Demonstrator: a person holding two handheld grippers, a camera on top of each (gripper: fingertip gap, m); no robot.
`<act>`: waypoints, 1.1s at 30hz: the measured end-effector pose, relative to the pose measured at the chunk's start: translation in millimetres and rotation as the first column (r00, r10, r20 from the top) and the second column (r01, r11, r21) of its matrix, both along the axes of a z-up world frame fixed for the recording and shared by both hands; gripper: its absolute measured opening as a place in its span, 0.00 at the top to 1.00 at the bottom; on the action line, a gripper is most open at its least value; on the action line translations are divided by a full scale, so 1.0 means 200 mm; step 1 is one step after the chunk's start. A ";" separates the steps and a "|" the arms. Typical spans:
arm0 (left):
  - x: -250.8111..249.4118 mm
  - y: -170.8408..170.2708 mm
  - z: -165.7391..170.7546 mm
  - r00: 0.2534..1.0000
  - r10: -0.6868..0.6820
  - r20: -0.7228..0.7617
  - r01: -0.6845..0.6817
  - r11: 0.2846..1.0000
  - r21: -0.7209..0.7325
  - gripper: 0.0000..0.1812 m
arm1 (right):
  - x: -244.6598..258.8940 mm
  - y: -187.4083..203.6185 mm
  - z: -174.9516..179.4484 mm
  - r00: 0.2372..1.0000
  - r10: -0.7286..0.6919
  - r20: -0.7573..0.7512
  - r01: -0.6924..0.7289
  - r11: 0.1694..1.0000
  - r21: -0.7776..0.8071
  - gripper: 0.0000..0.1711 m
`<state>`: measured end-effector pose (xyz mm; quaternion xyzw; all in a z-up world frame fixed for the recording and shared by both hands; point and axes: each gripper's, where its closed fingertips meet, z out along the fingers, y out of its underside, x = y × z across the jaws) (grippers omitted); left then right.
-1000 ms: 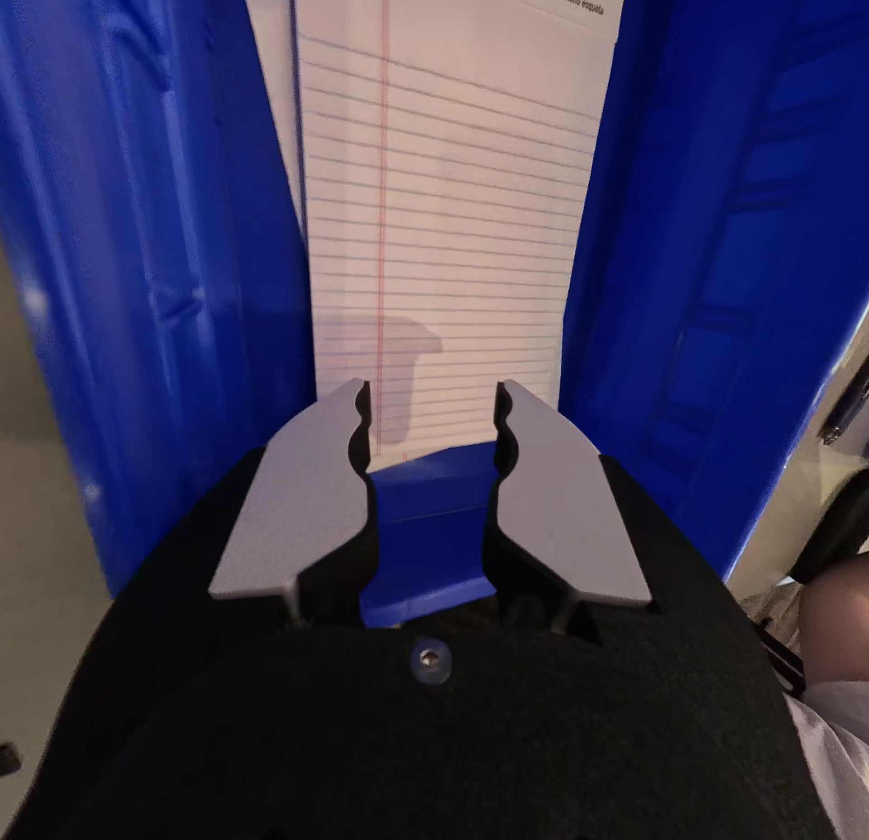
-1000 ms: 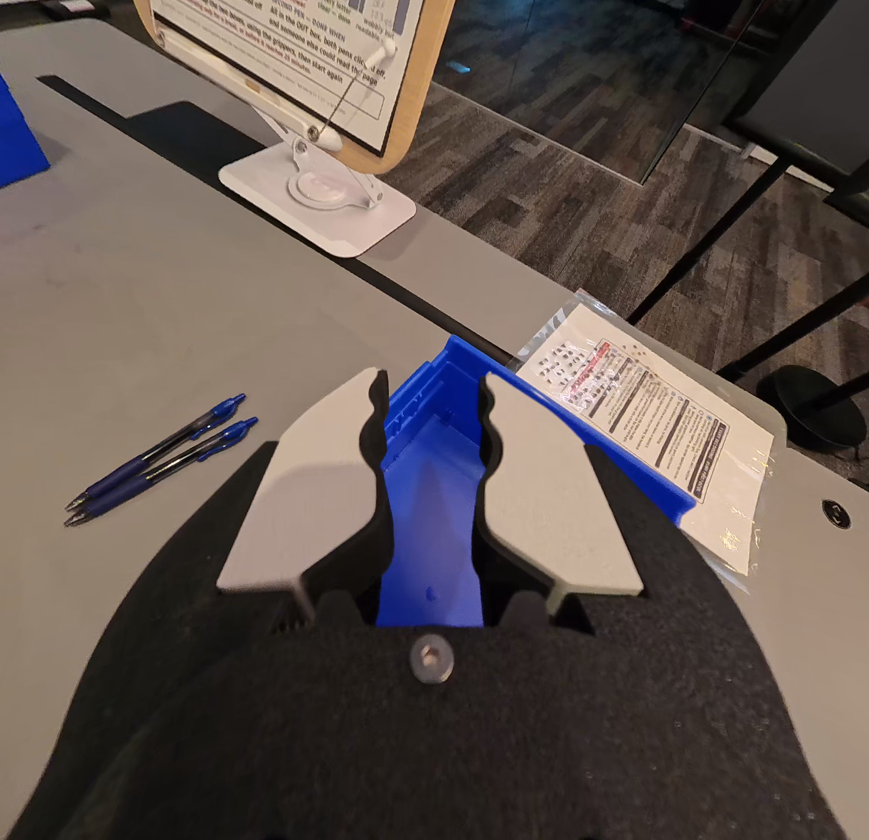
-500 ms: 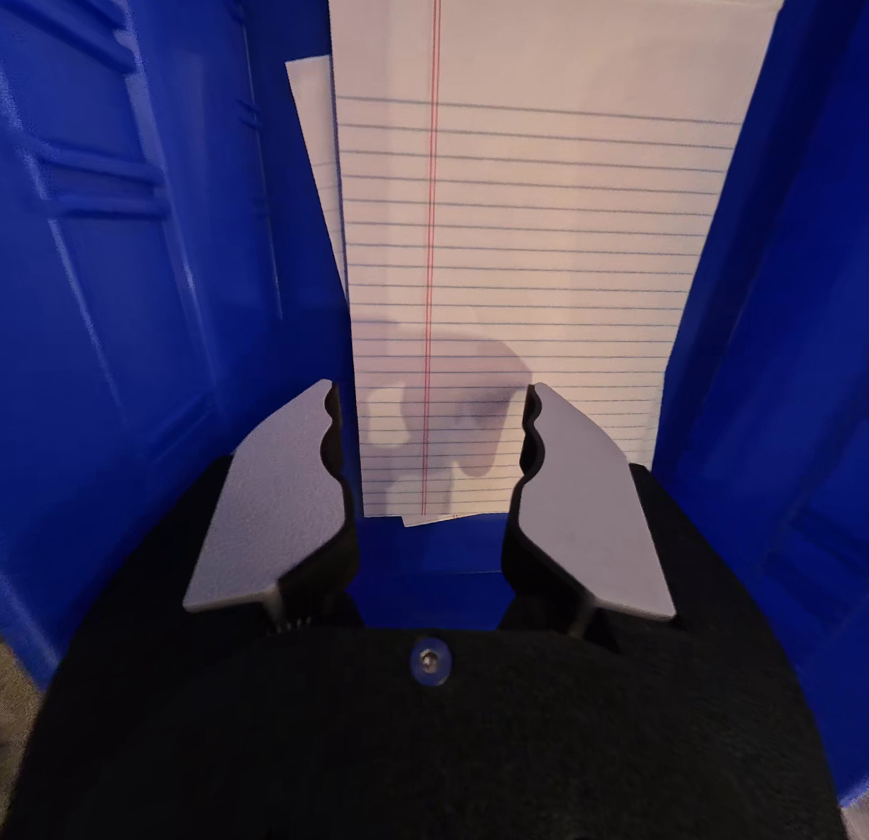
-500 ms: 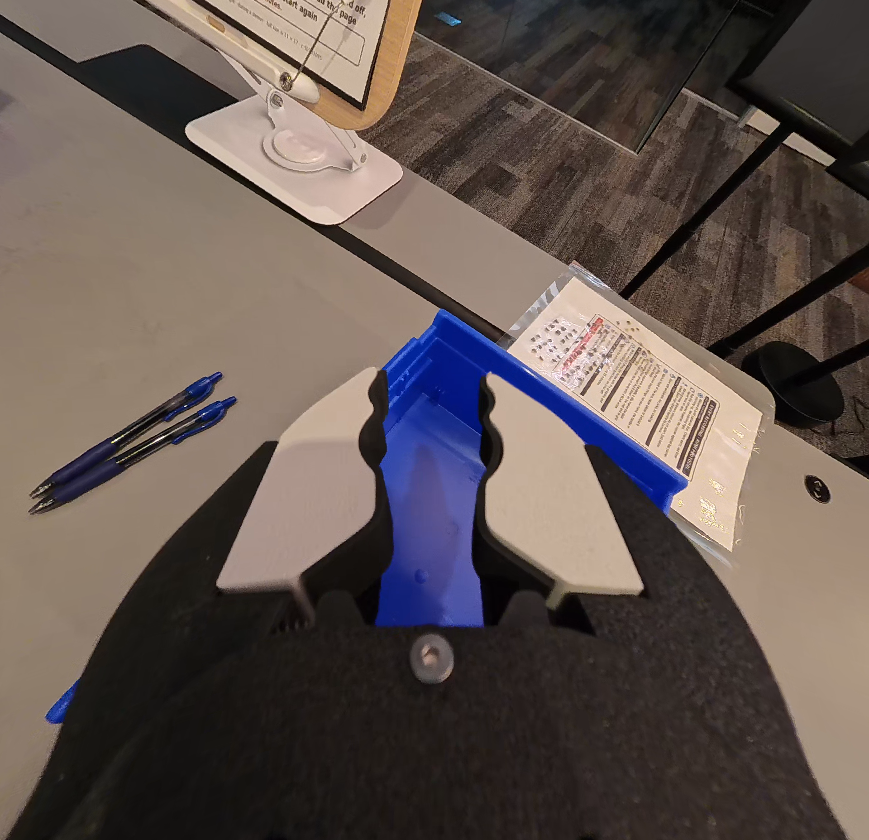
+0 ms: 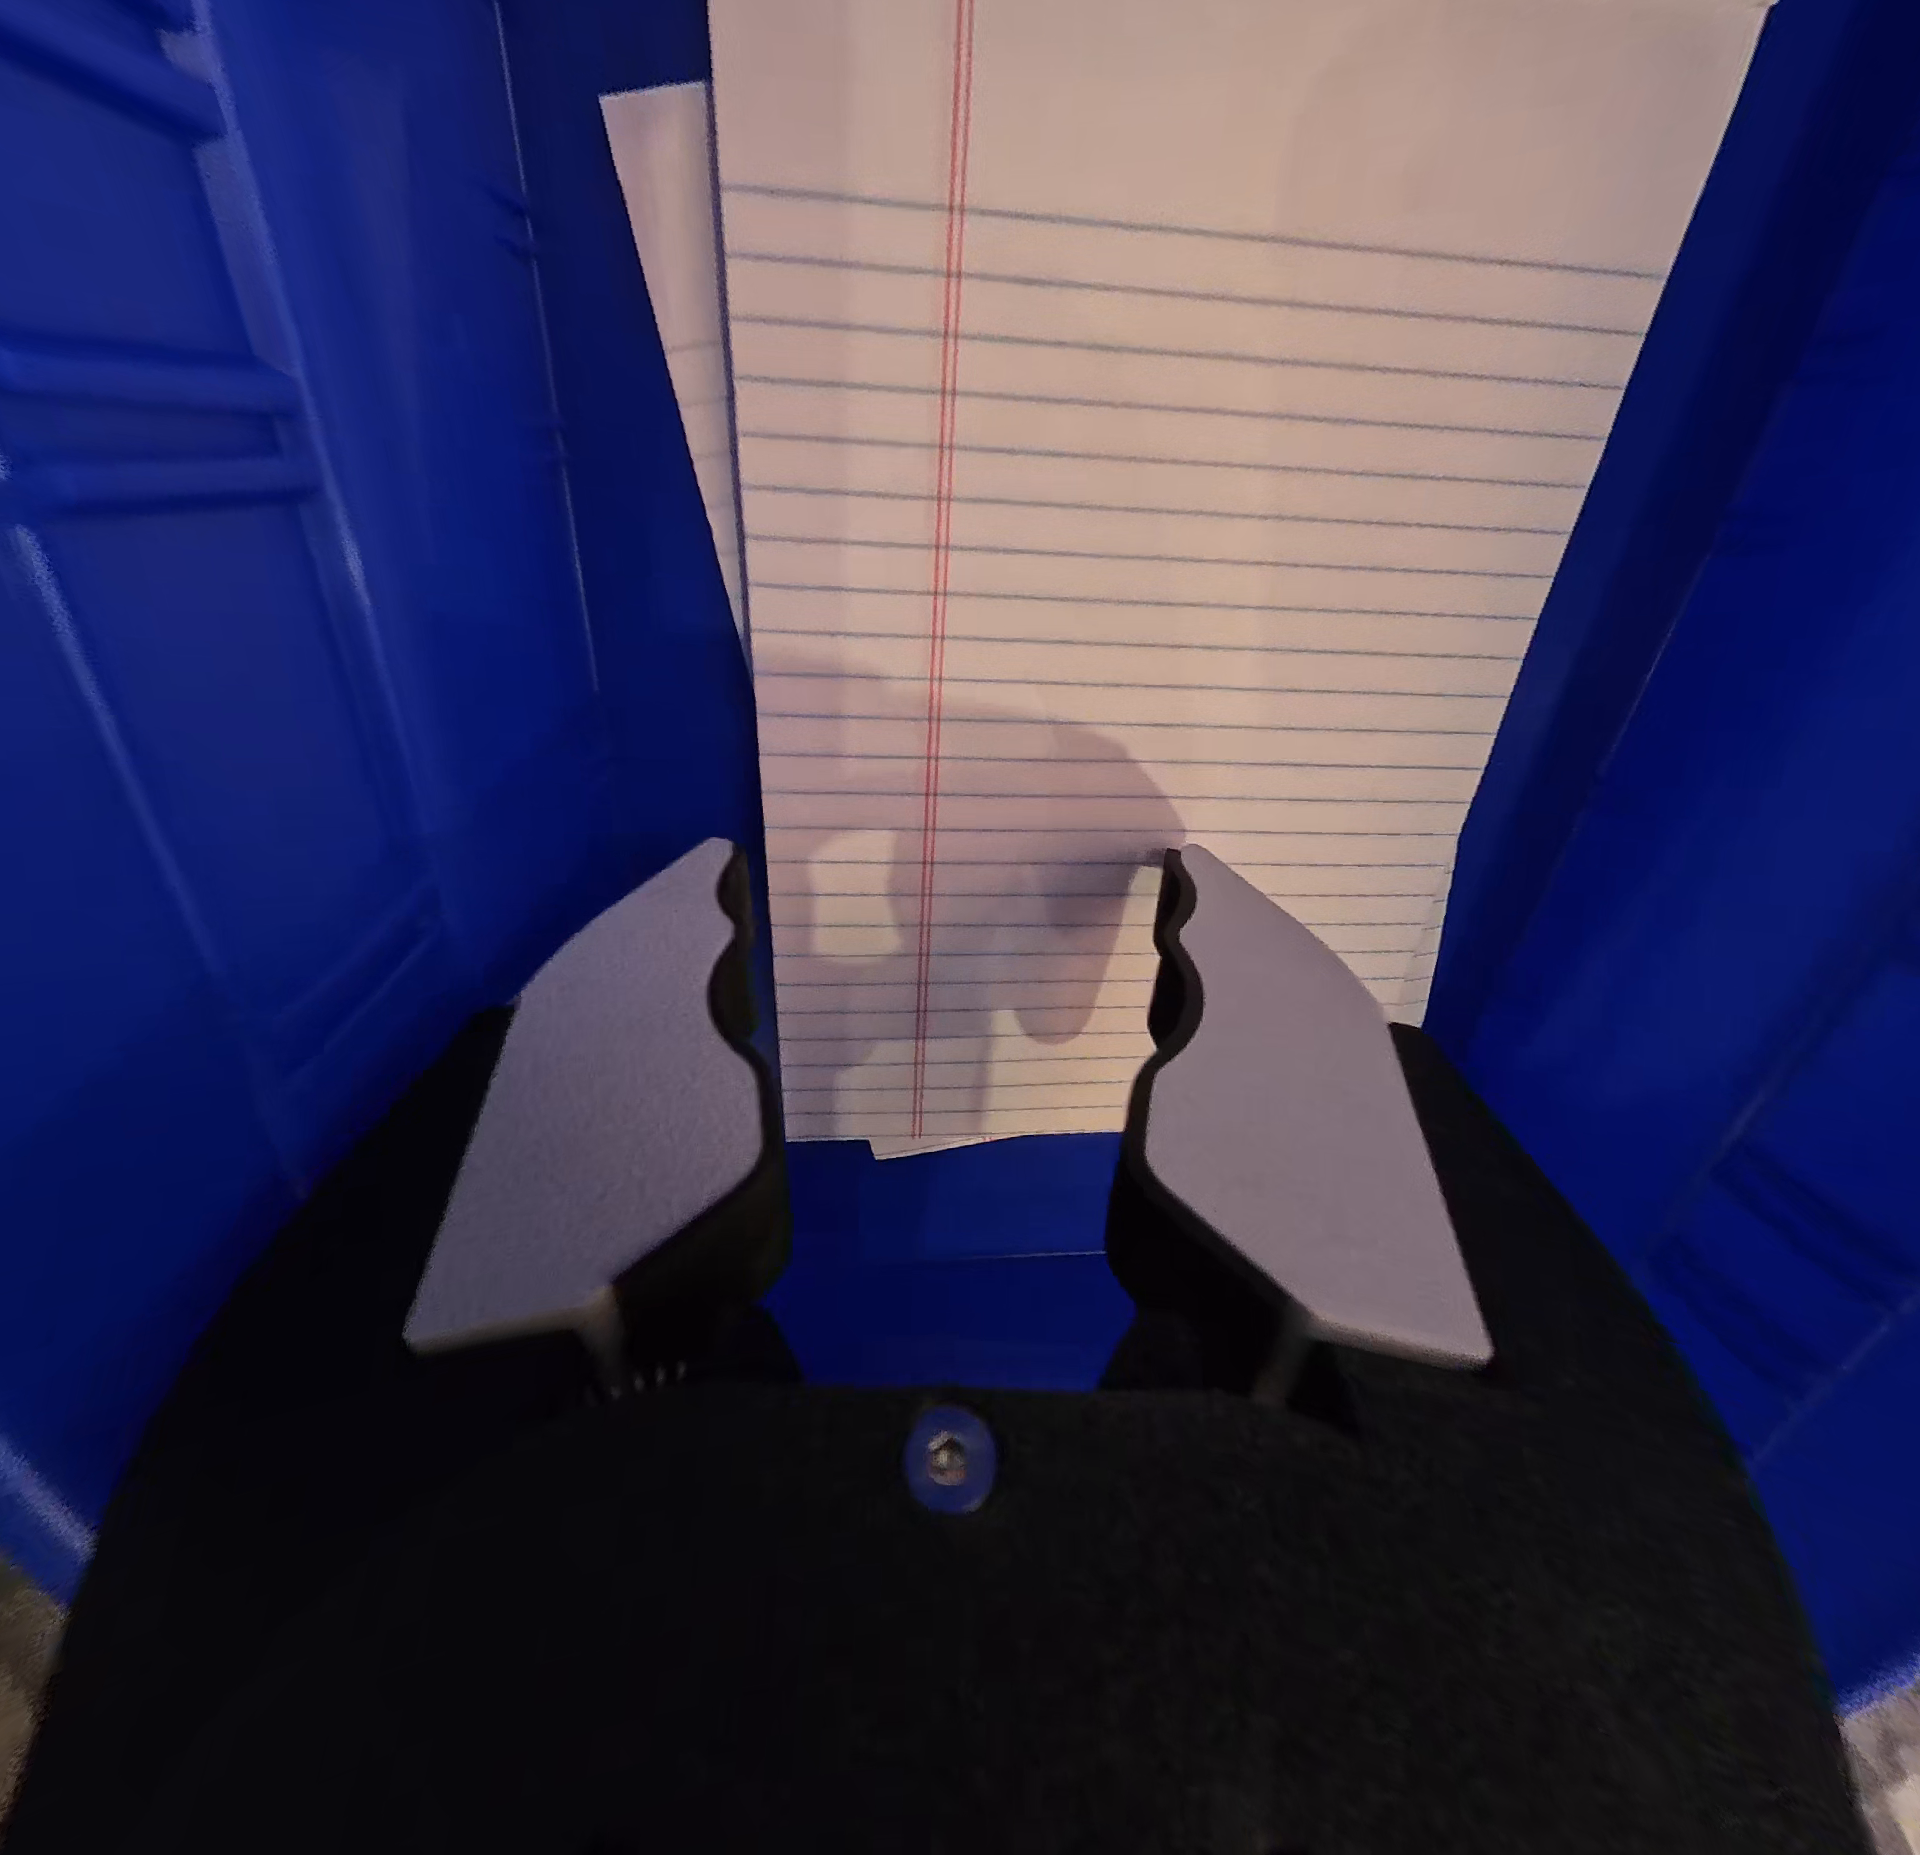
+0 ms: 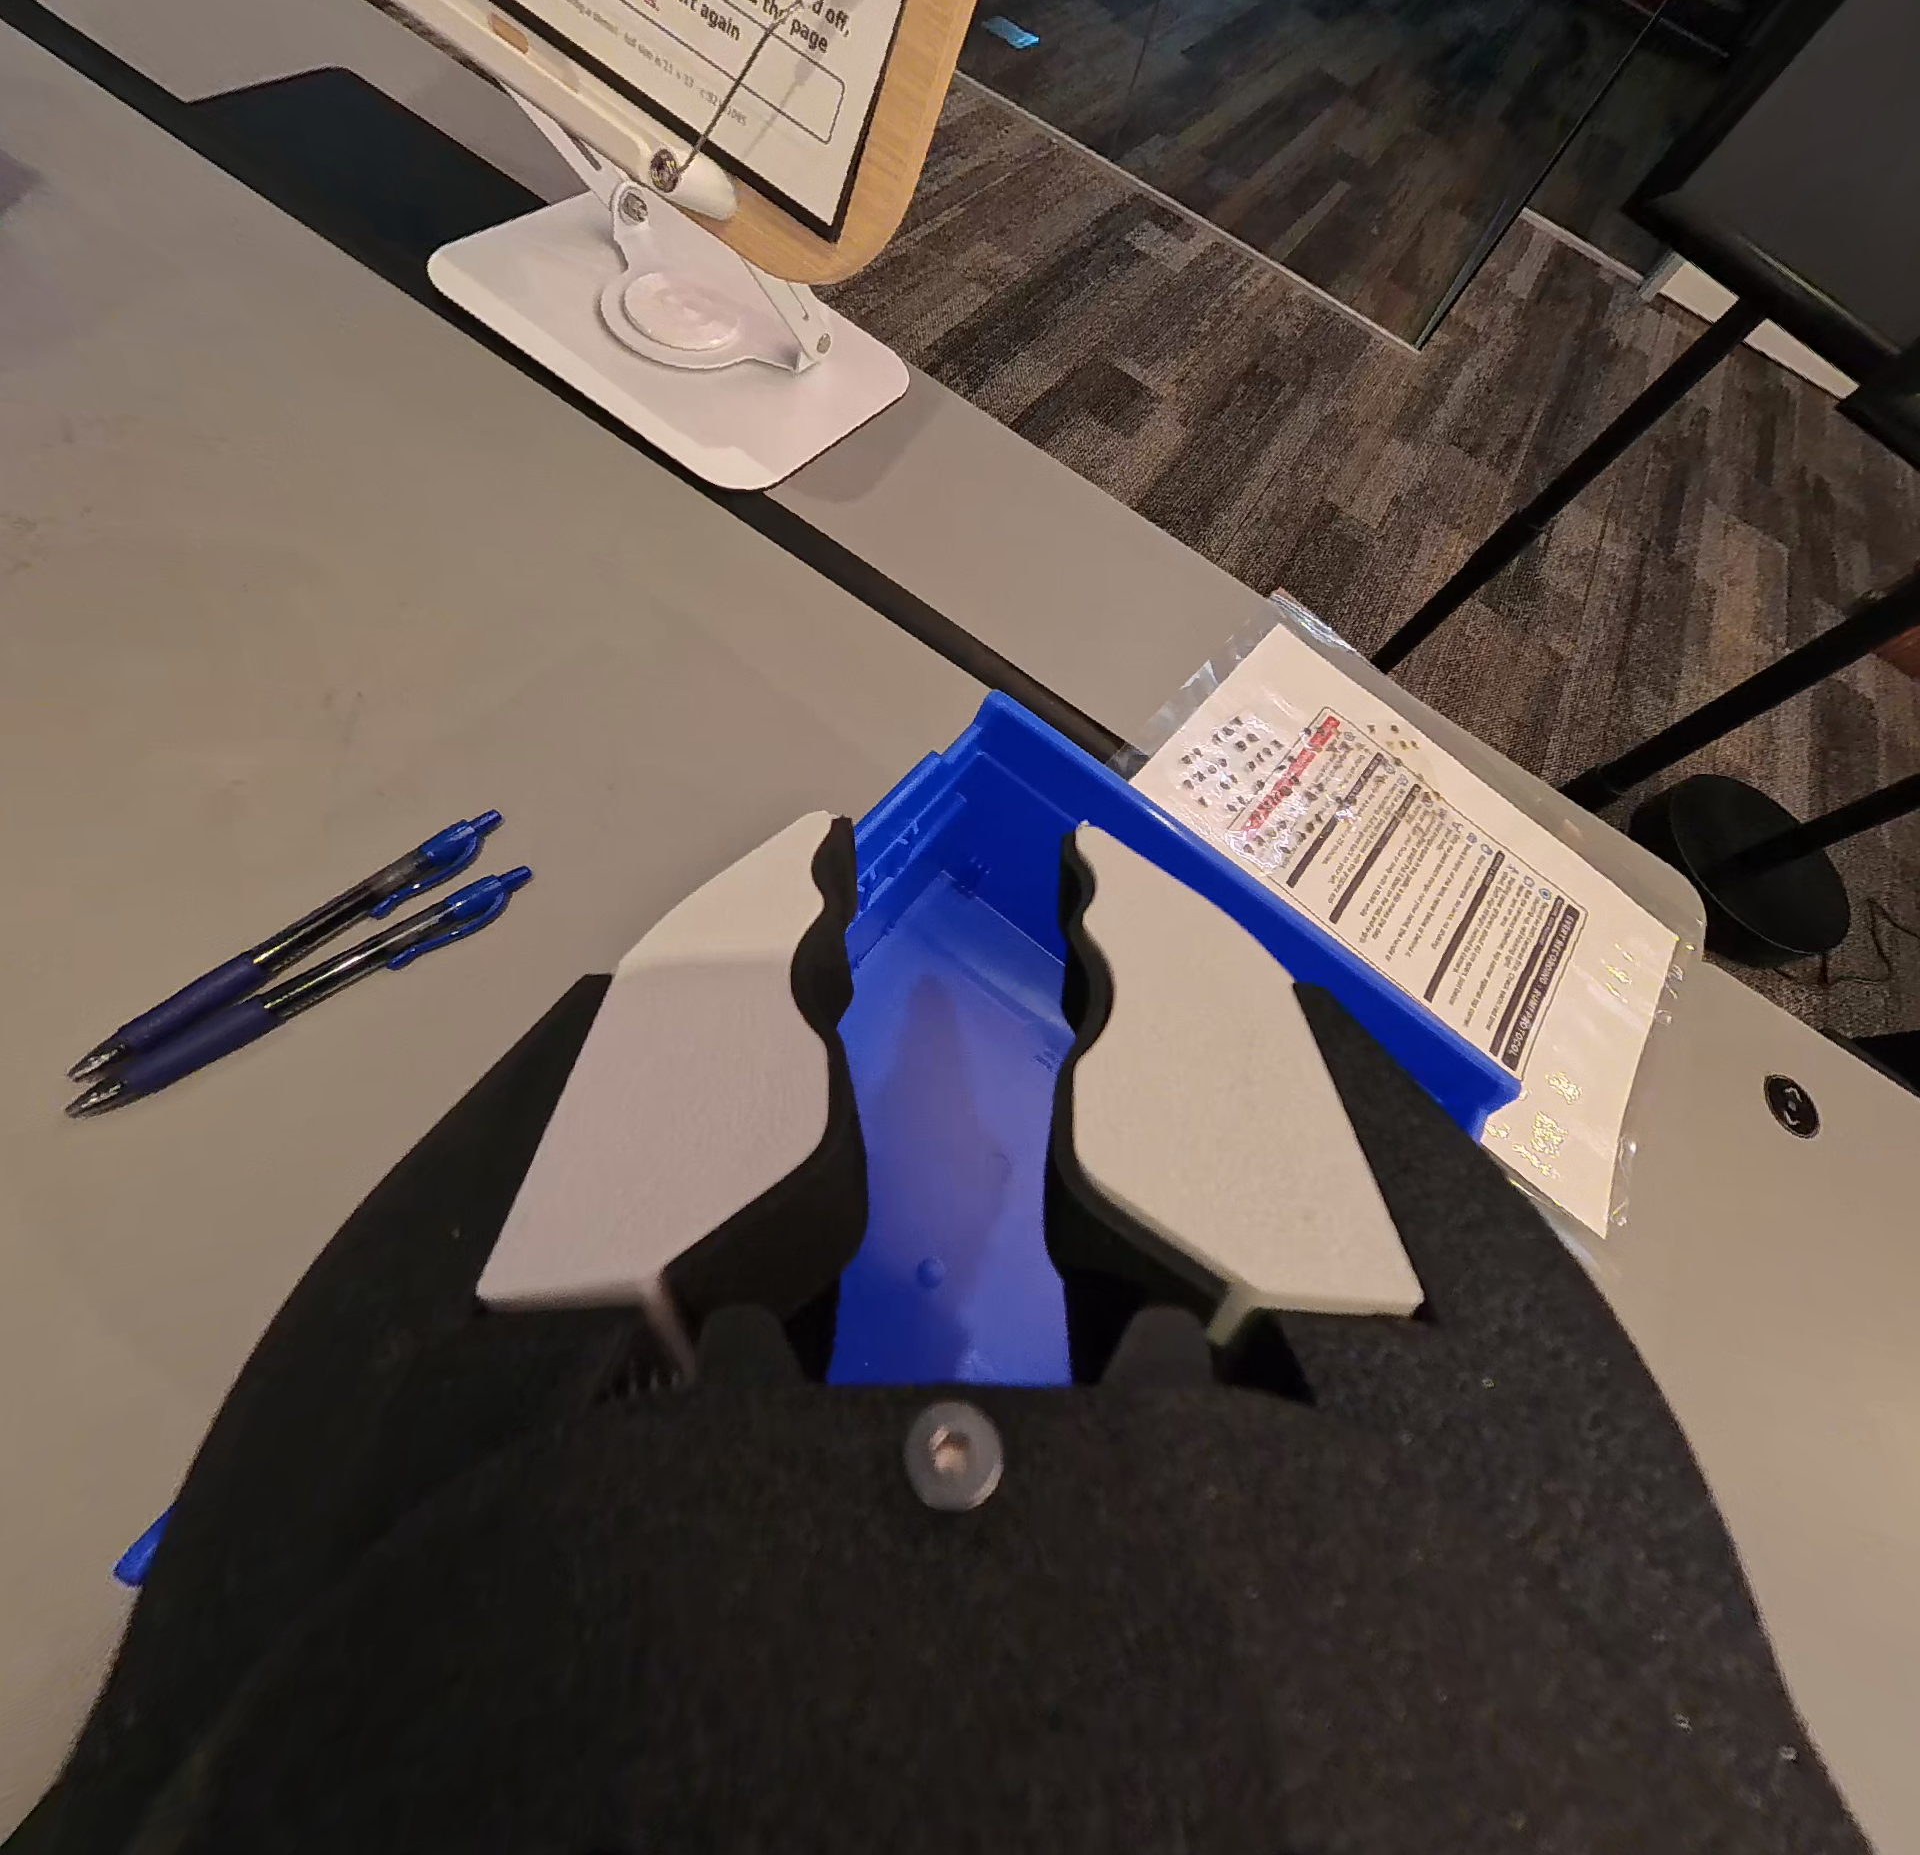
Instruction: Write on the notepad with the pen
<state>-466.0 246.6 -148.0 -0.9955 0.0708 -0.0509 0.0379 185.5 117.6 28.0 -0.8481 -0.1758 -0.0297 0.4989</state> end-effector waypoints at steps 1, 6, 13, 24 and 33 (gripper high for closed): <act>0.01 0.00 0.00 1.000 0.001 0.021 -0.001 1.000 0.000 0.61 | 0.00 0.00 0.00 1.000 0.000 0.002 0.000 1.000 0.001 0.79; 0.02 0.00 0.02 0.997 0.023 0.078 -0.024 1.000 0.016 0.61 | 0.00 0.00 0.01 1.000 -0.002 0.003 0.002 1.000 0.007 0.78; 0.10 0.00 0.05 0.962 0.068 0.264 -0.080 0.996 0.037 0.67 | -0.01 0.00 0.01 1.000 0.005 0.008 -0.005 1.000 0.010 0.77; 0.16 0.00 0.12 0.941 0.042 0.337 -0.077 0.993 0.091 0.65 | 0.00 0.00 0.01 1.000 -0.004 0.023 0.004 1.000 0.005 0.77; 0.24 0.02 0.24 0.885 0.032 0.465 -0.119 0.980 0.160 0.68 | 0.01 0.00 -0.01 0.999 -0.012 0.039 0.013 1.000 -0.007 0.76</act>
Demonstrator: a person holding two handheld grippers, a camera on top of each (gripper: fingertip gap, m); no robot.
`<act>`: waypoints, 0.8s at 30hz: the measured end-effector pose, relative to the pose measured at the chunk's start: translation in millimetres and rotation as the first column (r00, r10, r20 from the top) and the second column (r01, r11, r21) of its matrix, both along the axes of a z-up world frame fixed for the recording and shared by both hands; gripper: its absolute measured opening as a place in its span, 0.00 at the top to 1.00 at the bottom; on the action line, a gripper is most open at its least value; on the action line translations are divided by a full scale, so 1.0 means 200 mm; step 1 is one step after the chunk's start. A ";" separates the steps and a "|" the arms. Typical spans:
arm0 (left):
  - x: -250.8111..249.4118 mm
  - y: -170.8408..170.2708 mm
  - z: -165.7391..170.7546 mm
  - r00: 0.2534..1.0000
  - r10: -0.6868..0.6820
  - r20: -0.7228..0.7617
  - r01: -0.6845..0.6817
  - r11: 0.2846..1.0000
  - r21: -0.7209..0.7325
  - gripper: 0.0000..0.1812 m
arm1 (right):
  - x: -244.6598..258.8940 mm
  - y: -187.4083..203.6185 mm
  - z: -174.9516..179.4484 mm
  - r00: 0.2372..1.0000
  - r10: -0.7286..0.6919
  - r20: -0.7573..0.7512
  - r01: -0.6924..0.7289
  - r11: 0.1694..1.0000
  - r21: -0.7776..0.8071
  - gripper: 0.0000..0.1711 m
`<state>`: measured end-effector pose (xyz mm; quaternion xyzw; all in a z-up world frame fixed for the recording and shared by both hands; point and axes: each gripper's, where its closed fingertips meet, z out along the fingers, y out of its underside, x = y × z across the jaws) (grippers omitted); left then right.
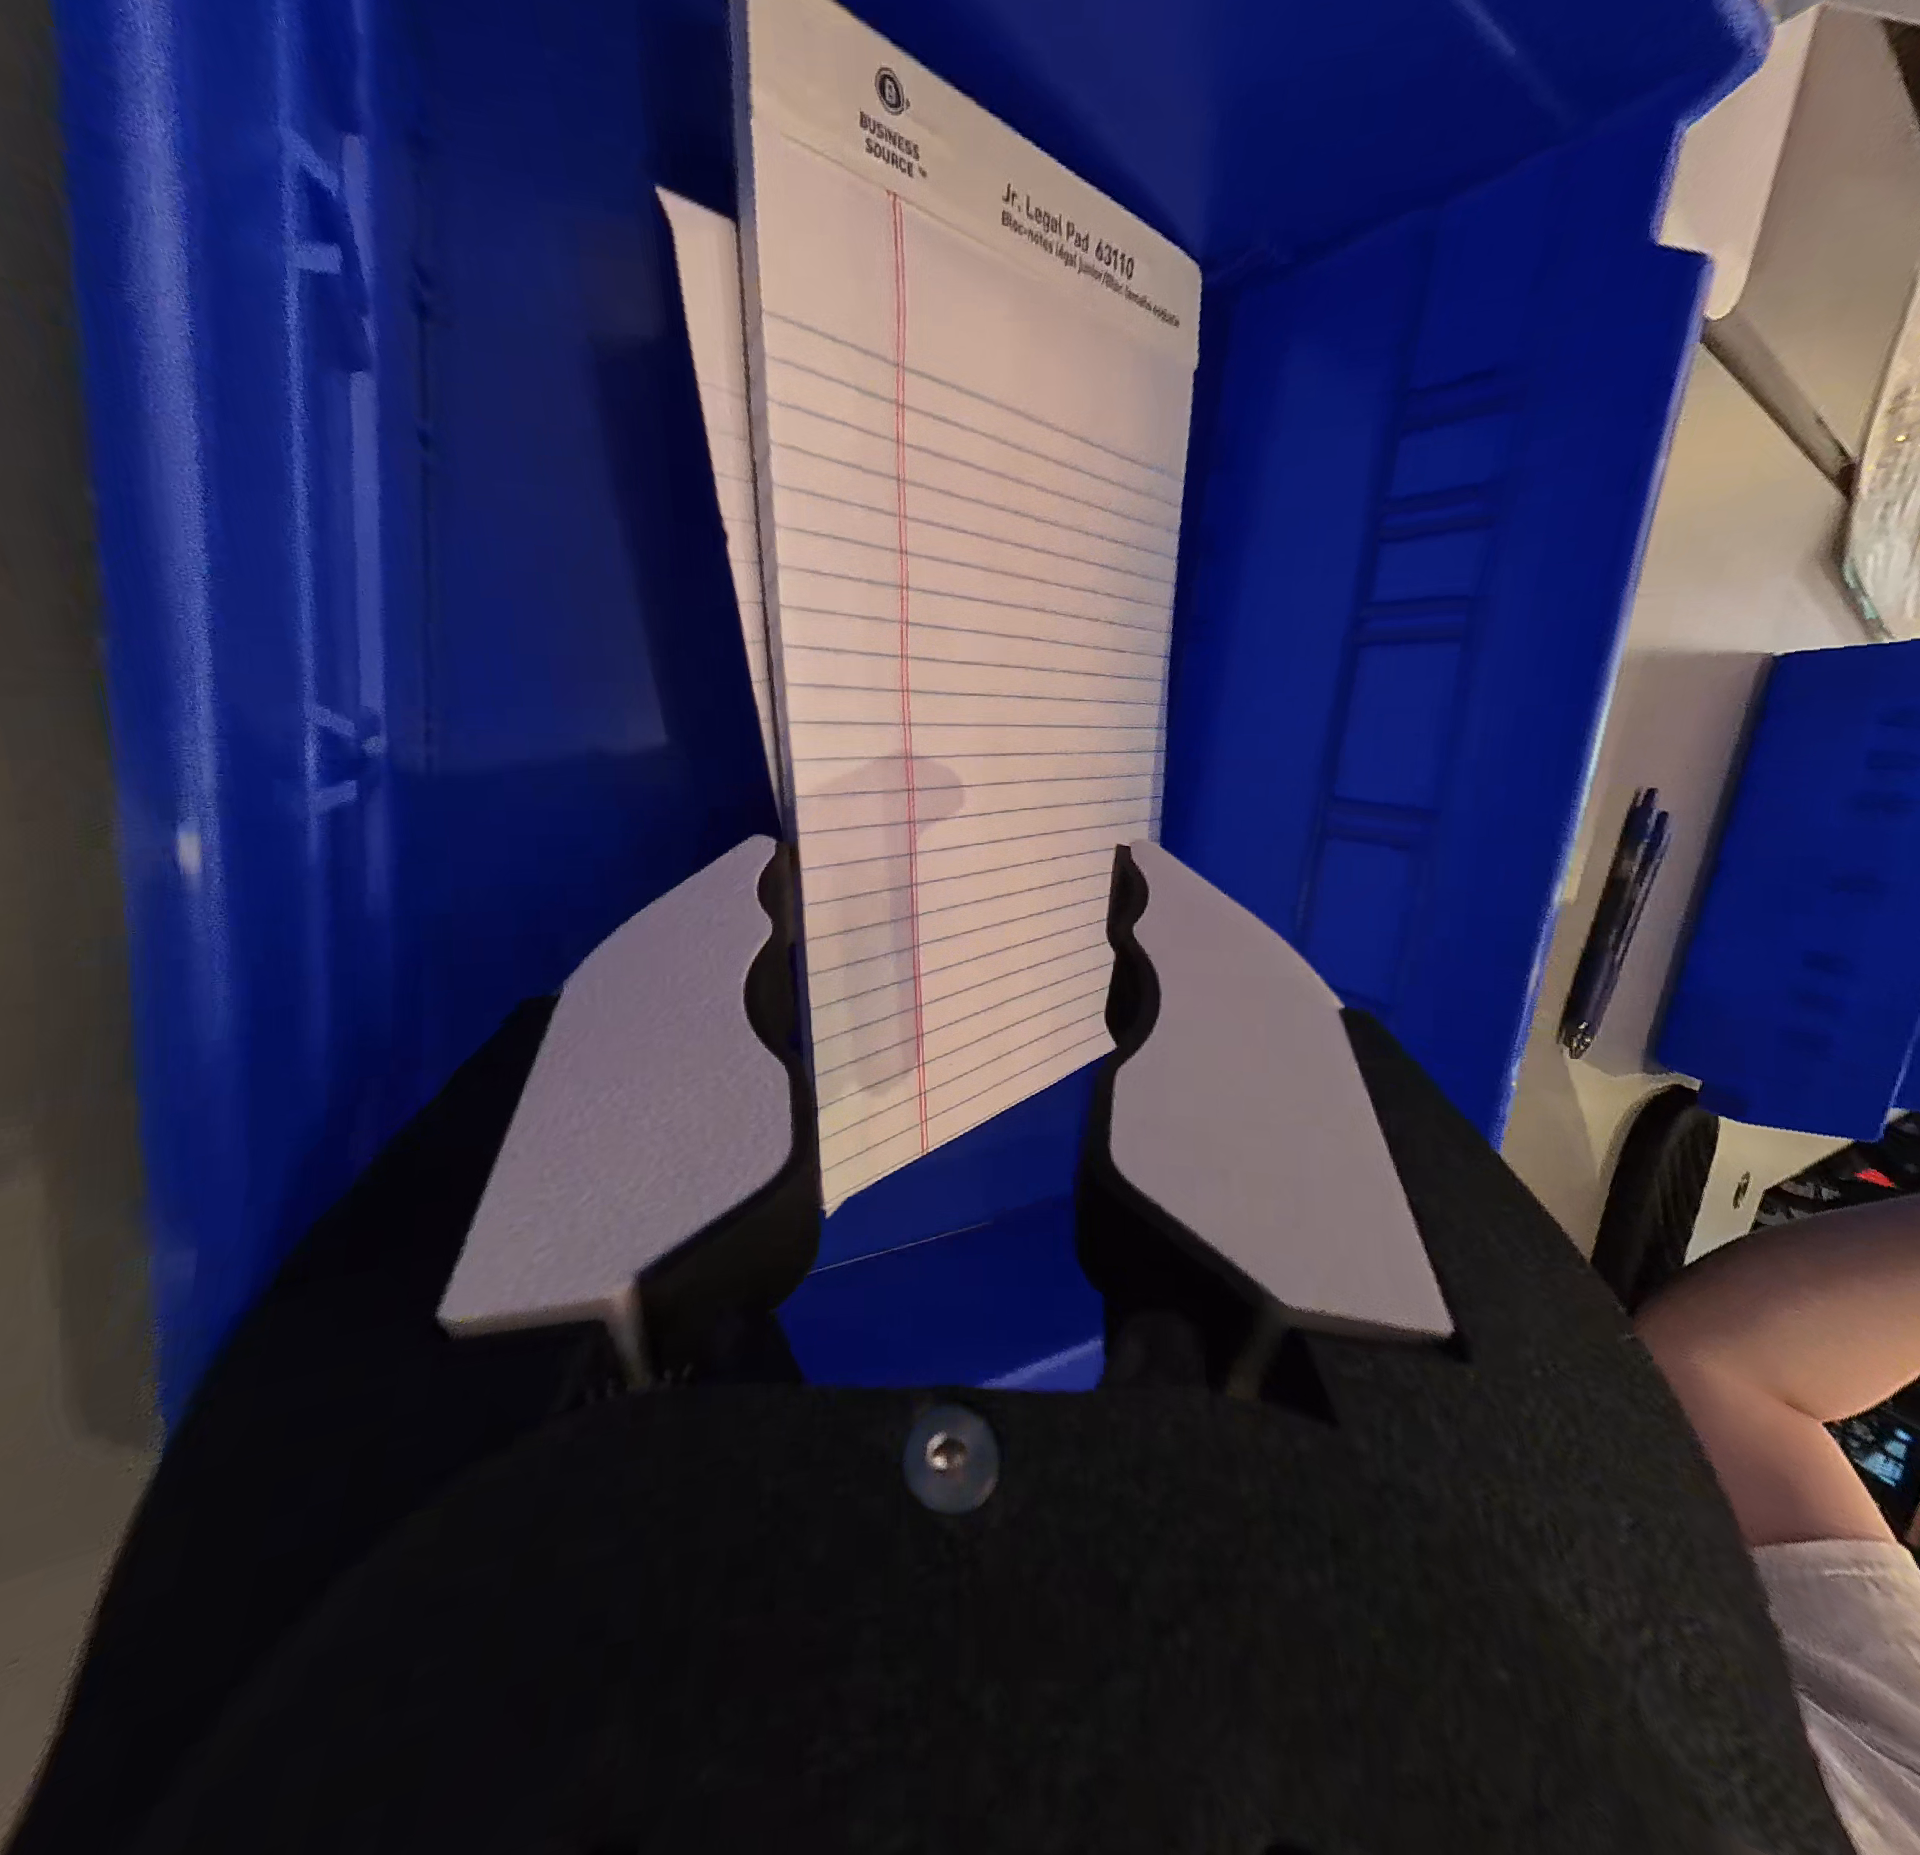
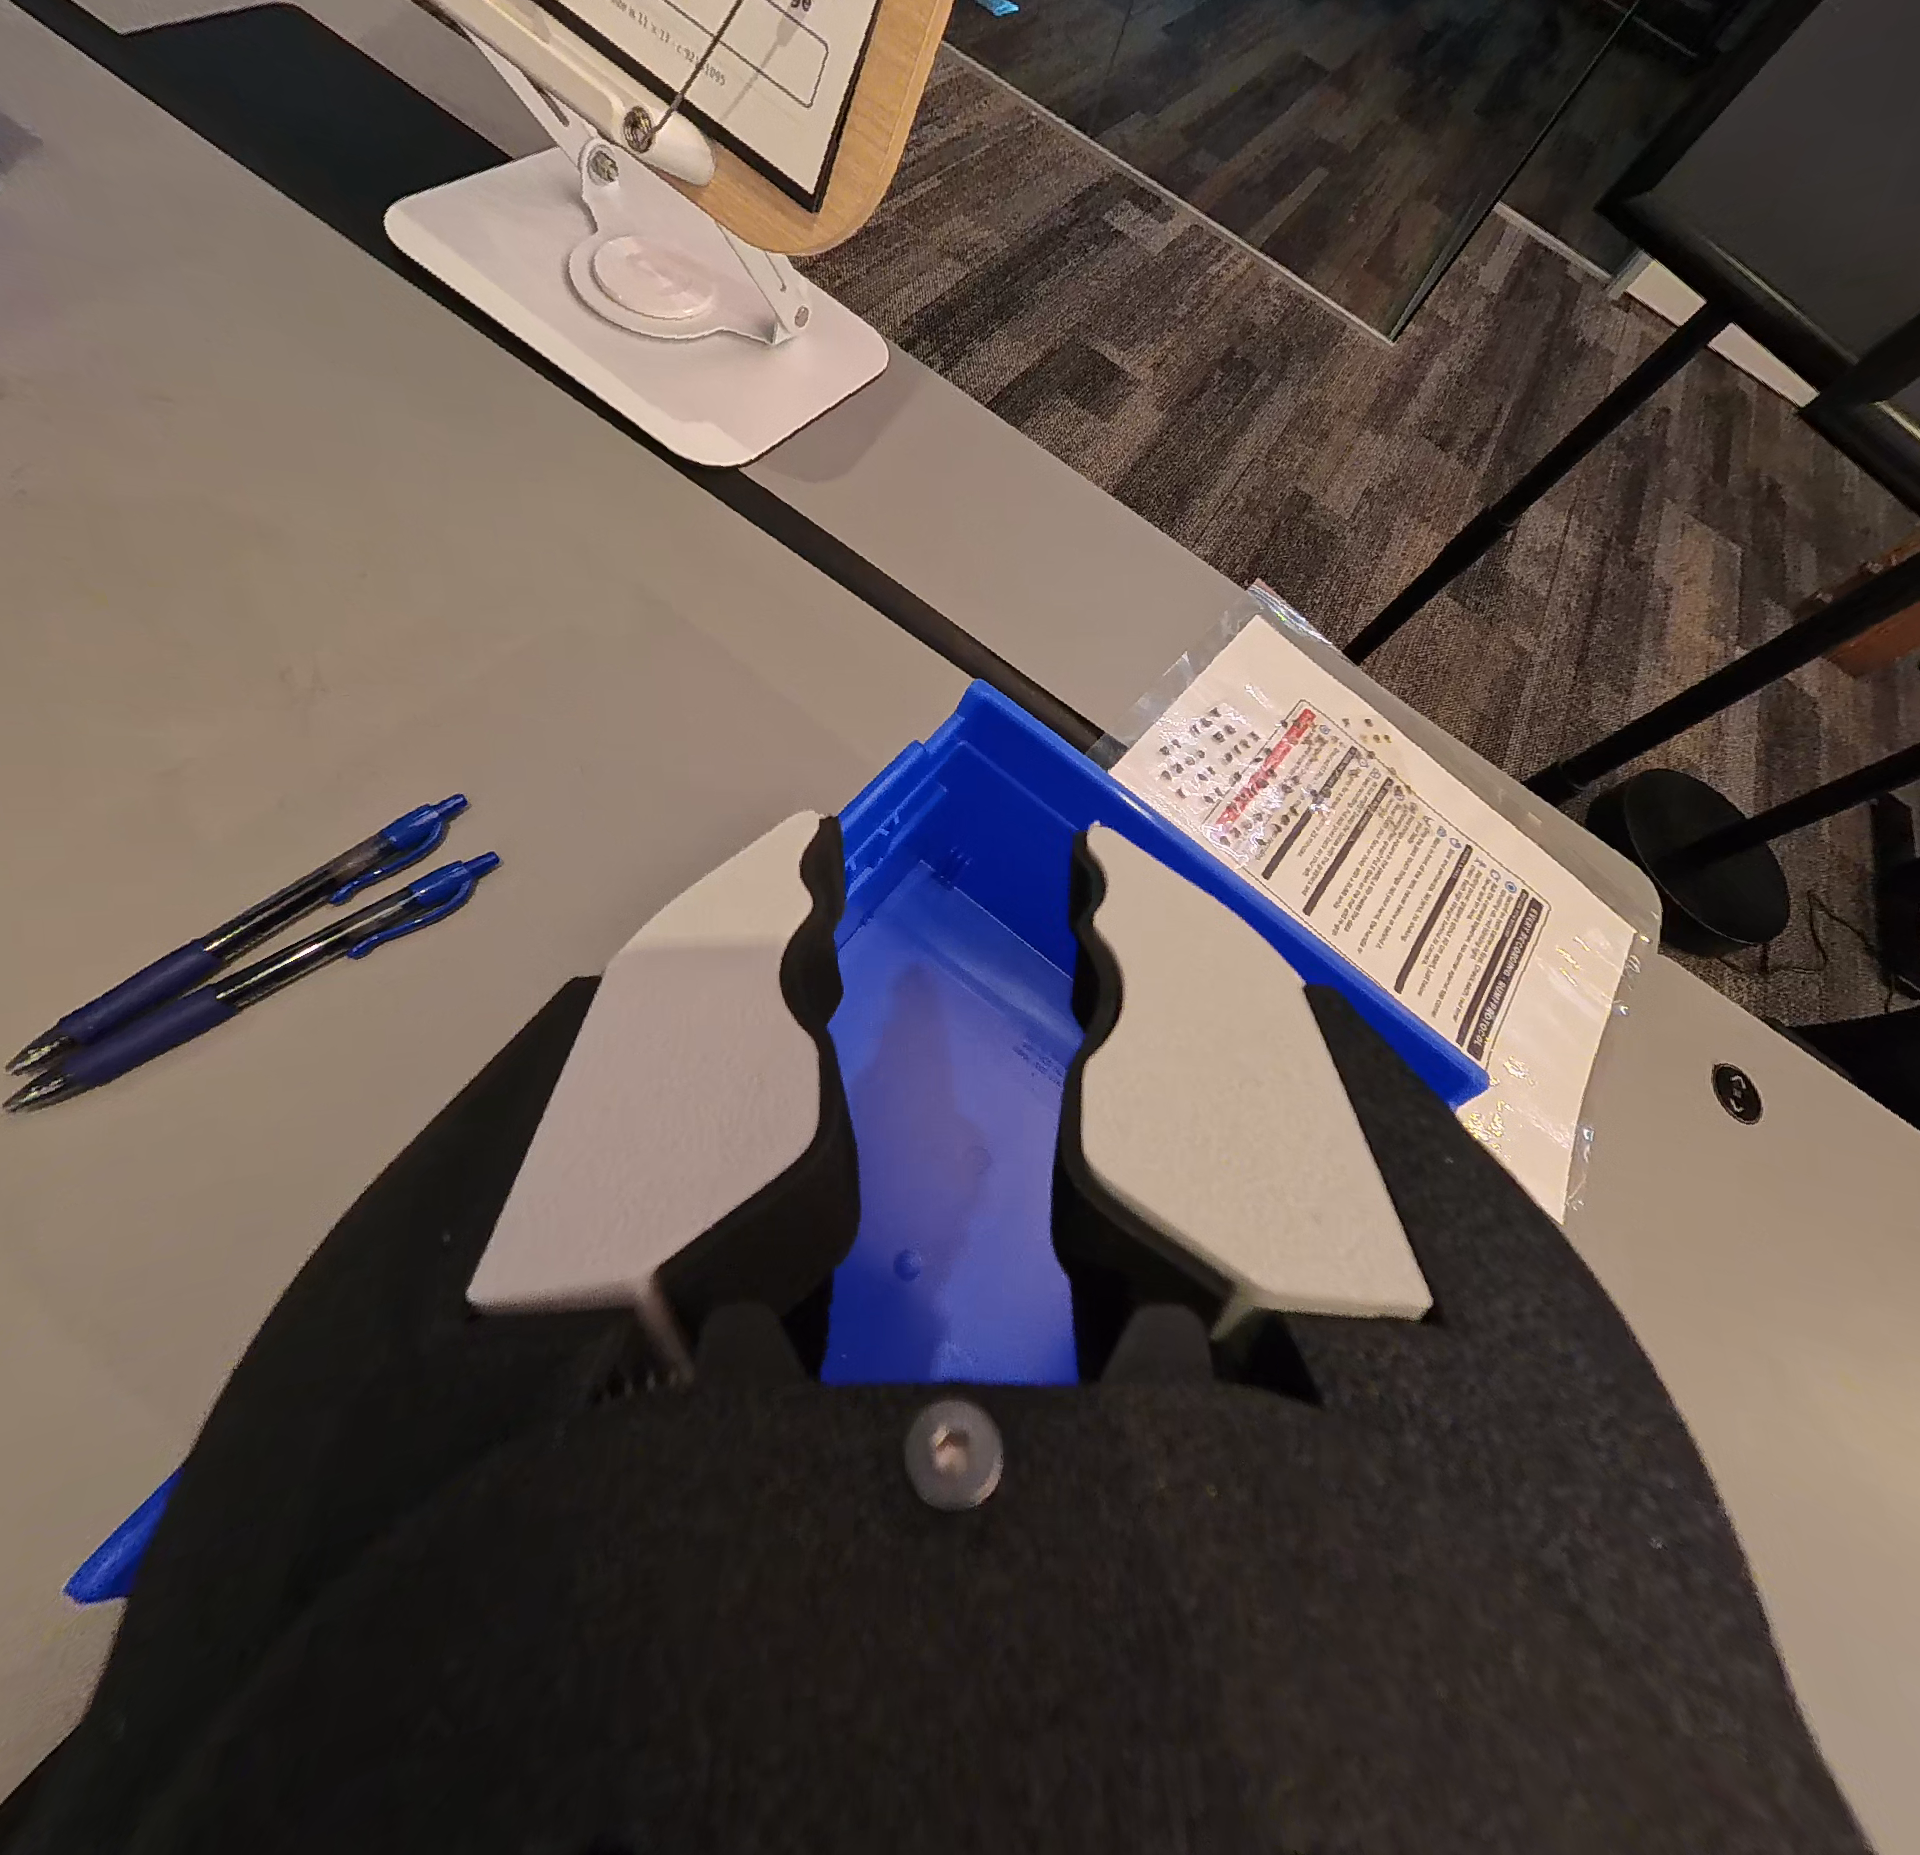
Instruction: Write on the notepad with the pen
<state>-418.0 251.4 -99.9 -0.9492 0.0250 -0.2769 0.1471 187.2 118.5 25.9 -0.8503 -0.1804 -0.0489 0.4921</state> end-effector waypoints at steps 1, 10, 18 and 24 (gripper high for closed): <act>0.01 0.00 0.01 1.000 -0.005 0.003 0.005 1.000 0.006 0.68 | 0.00 0.00 0.00 1.000 0.000 0.000 0.000 1.000 0.000 0.76; 0.09 0.01 0.14 0.992 -0.006 0.123 -0.002 0.998 0.065 0.68 | 0.01 0.00 0.00 1.000 -0.006 -0.002 0.006 1.000 0.000 0.76; 0.19 -0.01 0.26 0.968 -0.021 0.249 -0.008 0.993 0.114 0.72 | 0.01 0.00 0.00 1.000 -0.004 -0.008 0.004 1.000 0.003 0.76; 0.28 -0.03 0.29 0.950 -0.054 0.307 0.022 0.994 0.108 0.74 | -0.01 0.01 0.00 1.000 0.010 0.003 -0.010 1.000 -0.001 0.76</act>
